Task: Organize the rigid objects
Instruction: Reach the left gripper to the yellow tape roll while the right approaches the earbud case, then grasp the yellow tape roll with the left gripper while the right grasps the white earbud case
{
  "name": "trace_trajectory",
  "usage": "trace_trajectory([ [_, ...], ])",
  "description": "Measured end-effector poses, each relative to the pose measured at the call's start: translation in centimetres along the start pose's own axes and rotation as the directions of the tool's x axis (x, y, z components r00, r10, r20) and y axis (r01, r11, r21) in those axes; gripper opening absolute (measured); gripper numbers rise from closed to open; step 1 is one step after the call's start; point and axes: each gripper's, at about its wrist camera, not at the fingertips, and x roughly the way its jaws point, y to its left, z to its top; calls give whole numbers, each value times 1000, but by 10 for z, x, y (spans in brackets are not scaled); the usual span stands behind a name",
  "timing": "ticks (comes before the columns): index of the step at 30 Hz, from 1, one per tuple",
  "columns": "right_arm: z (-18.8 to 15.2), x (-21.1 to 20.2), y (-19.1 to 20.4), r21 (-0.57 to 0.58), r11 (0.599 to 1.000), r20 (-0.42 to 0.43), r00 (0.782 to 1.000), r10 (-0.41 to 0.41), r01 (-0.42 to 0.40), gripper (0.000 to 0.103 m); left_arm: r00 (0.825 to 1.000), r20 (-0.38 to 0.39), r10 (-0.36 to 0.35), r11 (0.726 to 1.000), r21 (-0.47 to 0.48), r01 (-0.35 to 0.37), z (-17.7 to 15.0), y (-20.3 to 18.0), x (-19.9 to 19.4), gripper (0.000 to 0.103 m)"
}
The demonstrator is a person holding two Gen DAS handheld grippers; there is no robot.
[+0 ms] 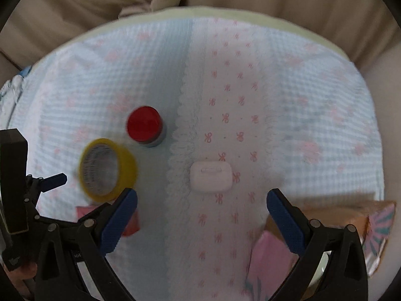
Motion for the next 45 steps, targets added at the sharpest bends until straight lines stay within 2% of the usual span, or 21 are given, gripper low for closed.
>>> trace_trajectory([
  [2, 5, 22, -2, 0, 1000, -29, 1000, 10, -10, 103, 1000, -1, -5, 1000, -3, 5, 4, -1, 11, 103],
  [5, 7, 45, -4, 2, 1000, -65, 998, 14, -14, 103, 1000, -8, 24, 1000, -10, -24, 10, 0, 20, 103],
  [9, 7, 72, -6, 8, 1000, -112, 994, 19, -18, 103, 1000, -21, 11, 1000, -26, -11, 17, 1, 33, 103],
  [14, 8, 92, -10, 29, 1000, -138, 990, -2, 7, 102, 998, -21, 51, 999, 14, -51, 23, -7, 45, 103],
  [16, 8, 98, -11, 51, 999, -144, 990, 8, -1, 89, 998, -5, 63, 998, 31, -63, 23, -11, 44, 102],
  [17, 7, 101, -12, 63, 998, -150, 989, 14, -4, 83, 998, 1, 59, 998, 37, -59, 24, -14, 44, 98],
  [18, 7, 103, -13, 74, 997, -158, 987, 16, -4, 71, 998, 8, 55, 997, 46, -56, 24, -16, 43, 97],
  [19, 6, 106, -14, 78, 997, -163, 987, 2, 11, 65, 998, 10, 59, 997, 49, -59, 25, -19, 43, 97],
  [22, 4, 105, -15, 80, 996, -153, 988, -11, 24, 56, 998, 11, 56, 997, 45, -57, 25, -26, 42, 96],
  [26, 2, 107, -15, 77, 997, -153, 988, -16, 28, 56, 999, 16, 51, 998, 43, -52, 27, -35, 39, 96],
  [32, 6, 93, -19, 99, 995, -131, 991, 0, 13, 56, 998, 41, 44, 998, 34, -45, 26, -8, 18, 96],
  [39, -2, 60, -18, 105, 994, -89, 996, 21, -11, 56, 994, 94, 48, 999, 19, -50, 29, -11, -26, 96],
  [45, -5, 11, -11, 84, 996, -23, 999, 36, -34, 56, 987, 156, 47, 999, -3, -47, 18, -11, -78, 96],
])
